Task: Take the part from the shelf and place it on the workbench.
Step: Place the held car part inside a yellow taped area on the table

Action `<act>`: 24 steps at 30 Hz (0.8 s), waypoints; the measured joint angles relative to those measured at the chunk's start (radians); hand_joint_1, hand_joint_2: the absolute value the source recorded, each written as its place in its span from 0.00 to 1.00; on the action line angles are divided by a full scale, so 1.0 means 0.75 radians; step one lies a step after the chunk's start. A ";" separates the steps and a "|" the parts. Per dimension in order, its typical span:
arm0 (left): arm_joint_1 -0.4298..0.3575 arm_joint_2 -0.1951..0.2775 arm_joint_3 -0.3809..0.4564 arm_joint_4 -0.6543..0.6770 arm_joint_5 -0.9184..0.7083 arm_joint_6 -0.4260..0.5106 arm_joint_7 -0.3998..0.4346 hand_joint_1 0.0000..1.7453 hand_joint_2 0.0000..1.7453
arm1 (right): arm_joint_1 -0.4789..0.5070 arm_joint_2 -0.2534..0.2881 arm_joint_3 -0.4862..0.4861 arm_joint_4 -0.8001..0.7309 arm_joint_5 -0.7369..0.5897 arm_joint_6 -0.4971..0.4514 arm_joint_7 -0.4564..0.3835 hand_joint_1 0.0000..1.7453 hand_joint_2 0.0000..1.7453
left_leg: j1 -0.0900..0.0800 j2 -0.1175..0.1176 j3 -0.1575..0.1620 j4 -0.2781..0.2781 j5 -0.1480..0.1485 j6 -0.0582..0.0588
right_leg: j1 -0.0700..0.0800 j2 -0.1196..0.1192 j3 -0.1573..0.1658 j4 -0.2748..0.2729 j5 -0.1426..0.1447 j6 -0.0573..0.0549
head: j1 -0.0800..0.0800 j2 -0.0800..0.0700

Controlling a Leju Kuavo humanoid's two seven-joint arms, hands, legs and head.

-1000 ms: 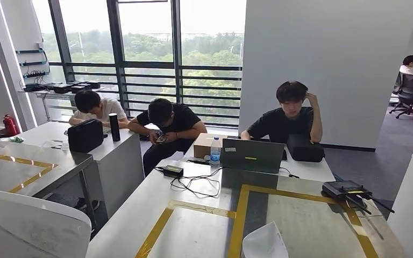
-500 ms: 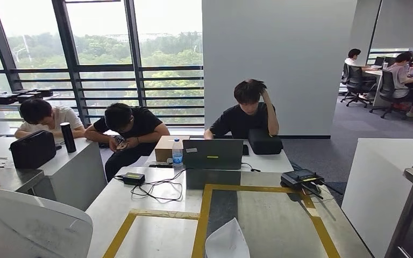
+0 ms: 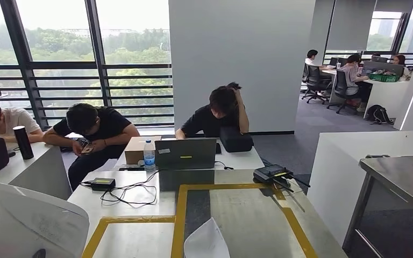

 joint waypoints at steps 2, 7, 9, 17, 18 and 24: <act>-0.001 0.008 0.006 0.006 -0.001 -0.001 -0.006 1.00 1.00 | 0.000 0.000 -0.003 0.000 0.001 -0.001 0.002 0.00 0.00 | -0.002 0.005 0.002 0.010 -0.013 -0.016 | -0.002 -0.001 0.061 -0.123 0.036 -0.006 | 0.000 0.000; 0.000 0.024 0.015 0.014 -0.002 -0.003 -0.020 1.00 1.00 | 0.001 0.001 -0.012 0.000 0.004 -0.004 -0.002 0.00 0.00 | -0.007 0.004 0.007 -0.008 -0.013 -0.002 | 0.001 0.003 0.071 -0.139 0.029 -0.029 | -0.004 0.000; 0.000 0.025 0.017 0.015 -0.002 -0.003 -0.023 1.00 1.00 | 0.000 0.001 -0.013 0.000 0.005 -0.004 -0.006 0.00 0.00 | -0.007 0.004 0.015 -0.019 -0.011 -0.014 | 0.002 0.003 0.074 -0.139 0.026 -0.036 | -0.005 0.000; 0.020 0.022 0.032 -0.001 -0.002 -0.005 -0.030 1.00 1.00 | 0.000 0.001 -0.014 0.000 0.020 -0.001 -0.013 0.00 0.00 | -0.006 0.004 0.025 -0.031 -0.007 -0.047 | 0.005 0.002 0.079 -0.138 0.022 -0.043 | -0.005 0.000; 0.025 0.022 0.034 -0.004 -0.002 -0.005 -0.031 1.00 1.00 | 0.000 0.001 -0.014 0.000 0.022 -0.001 -0.013 0.00 0.00 | -0.006 0.004 0.025 -0.031 -0.007 -0.047 | 0.005 0.002 0.080 -0.138 0.022 -0.043 | -0.005 0.000; 0.041 0.019 0.040 -0.021 -0.001 -0.005 -0.032 1.00 1.00 | 0.000 0.001 -0.014 0.000 0.024 0.001 -0.013 0.00 0.00 | -0.007 0.003 0.030 -0.029 -0.008 -0.047 | 0.005 0.002 0.084 -0.142 0.022 -0.042 | -0.005 0.000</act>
